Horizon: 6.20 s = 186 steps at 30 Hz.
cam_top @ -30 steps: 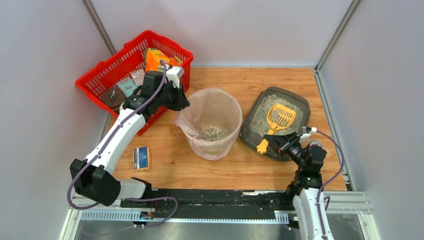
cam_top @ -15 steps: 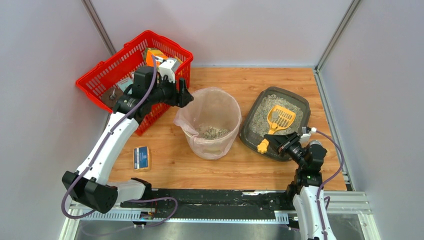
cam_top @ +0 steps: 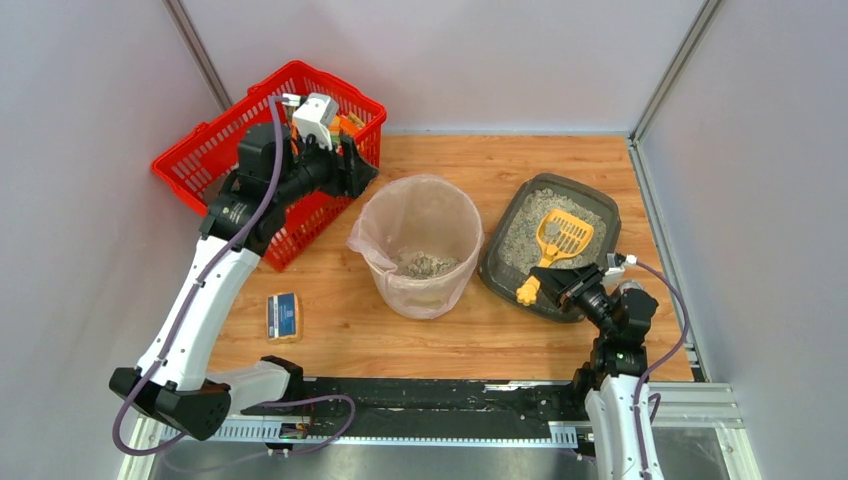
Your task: Clean the litter box
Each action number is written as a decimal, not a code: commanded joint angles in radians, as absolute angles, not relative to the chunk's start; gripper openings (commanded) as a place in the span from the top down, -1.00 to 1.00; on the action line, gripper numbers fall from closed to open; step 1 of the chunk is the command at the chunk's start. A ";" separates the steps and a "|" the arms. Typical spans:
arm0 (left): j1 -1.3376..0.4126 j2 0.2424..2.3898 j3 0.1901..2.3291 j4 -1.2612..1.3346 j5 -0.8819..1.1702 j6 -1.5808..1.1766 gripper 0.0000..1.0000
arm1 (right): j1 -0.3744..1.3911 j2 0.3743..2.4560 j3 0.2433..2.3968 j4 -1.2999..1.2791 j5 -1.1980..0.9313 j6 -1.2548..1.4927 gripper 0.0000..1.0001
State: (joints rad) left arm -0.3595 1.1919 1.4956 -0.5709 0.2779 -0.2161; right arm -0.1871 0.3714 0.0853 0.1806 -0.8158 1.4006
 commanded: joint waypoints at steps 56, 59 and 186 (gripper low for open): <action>-0.364 1.198 1.410 -0.538 0.236 -0.189 -0.42 | -0.235 0.528 0.547 -0.434 -0.859 1.083 1.00; -0.364 1.198 1.408 -0.538 0.230 -0.186 -0.42 | -0.230 0.548 0.610 -0.451 -0.864 1.081 1.00; -0.364 1.269 1.401 -0.541 0.238 -0.202 -0.36 | 1.299 1.295 1.473 -1.305 0.571 0.295 0.90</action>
State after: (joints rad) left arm -0.3599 1.2739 1.4006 -0.5644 0.2272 -0.2028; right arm 1.3075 1.3060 1.4422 -1.3170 0.5938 0.2993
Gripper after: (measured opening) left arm 0.683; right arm 0.132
